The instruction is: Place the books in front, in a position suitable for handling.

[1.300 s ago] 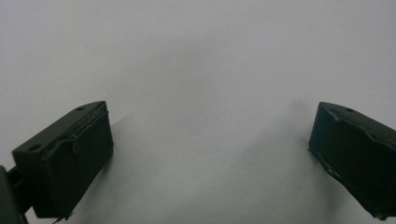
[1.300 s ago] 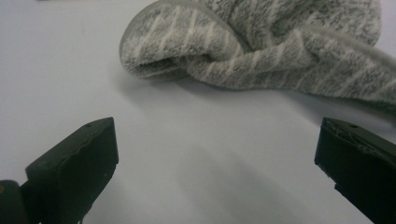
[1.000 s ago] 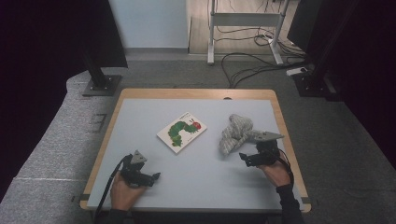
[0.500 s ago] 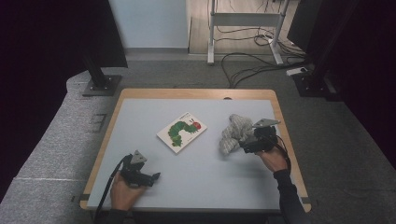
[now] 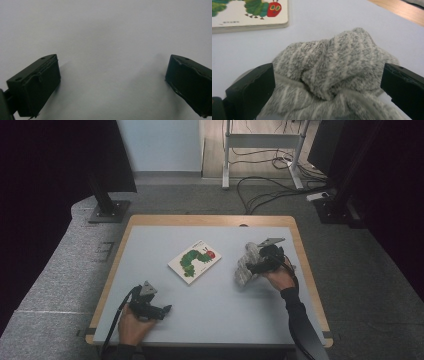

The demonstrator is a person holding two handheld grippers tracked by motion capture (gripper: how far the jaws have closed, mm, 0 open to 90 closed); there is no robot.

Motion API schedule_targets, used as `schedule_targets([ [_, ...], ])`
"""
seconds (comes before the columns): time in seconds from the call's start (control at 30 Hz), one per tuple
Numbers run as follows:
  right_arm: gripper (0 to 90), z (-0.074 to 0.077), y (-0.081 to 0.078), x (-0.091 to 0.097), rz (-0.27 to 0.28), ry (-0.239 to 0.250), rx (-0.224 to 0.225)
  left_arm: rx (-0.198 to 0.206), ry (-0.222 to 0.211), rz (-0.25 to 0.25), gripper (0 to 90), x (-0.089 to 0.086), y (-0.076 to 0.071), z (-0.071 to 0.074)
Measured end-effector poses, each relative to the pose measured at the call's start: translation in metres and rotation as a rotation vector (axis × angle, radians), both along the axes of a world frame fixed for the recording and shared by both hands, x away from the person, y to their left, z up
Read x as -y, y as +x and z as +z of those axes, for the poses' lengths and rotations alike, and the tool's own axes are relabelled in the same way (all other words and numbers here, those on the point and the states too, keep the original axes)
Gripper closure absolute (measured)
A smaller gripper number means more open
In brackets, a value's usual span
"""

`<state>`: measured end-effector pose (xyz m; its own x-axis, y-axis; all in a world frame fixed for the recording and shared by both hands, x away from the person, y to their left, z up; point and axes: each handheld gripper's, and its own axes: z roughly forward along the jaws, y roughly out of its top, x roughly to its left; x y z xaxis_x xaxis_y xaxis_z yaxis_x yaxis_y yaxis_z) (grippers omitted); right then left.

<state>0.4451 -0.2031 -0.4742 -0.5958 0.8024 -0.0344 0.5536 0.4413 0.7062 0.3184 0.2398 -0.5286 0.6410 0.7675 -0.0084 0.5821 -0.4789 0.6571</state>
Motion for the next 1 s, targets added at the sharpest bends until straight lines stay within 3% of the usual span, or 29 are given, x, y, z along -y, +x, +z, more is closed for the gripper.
schedule_targets([
  [0.5, 0.5, -0.037, 0.027, -0.006, -0.015, -0.047, -0.080, 0.000, 0.002, -0.001, 0.0, 0.000, 0.000, 0.000],
  [0.57, 5.5, -0.040, 0.029, -0.007, -0.011, -0.065, -0.089, 0.000, 0.001, -0.001, 0.0, 0.000, 0.000, 0.000],
  [0.67, 10.8, -0.044, 0.031, -0.008, -0.019, -0.052, -0.097, 0.001, -0.001, 0.000, 0.0, 0.000, 0.000, 0.000],
  [0.73, 16.6, -0.044, 0.031, -0.008, -0.030, -0.047, -0.100, 0.000, -0.001, -0.001, 0.0, 0.000, 0.000, 0.000],
  [0.9, 50.7, -0.041, 0.027, -0.005, -0.016, -0.007, -0.091, 0.000, -0.001, -0.002, 0.0, 0.000, 0.000, 0.000],
  [1.0, 62.4, -0.040, 0.026, -0.006, -0.023, -0.017, -0.087, 0.000, -0.001, -0.002, 0.0, 0.000, 0.000, 0.000],
])
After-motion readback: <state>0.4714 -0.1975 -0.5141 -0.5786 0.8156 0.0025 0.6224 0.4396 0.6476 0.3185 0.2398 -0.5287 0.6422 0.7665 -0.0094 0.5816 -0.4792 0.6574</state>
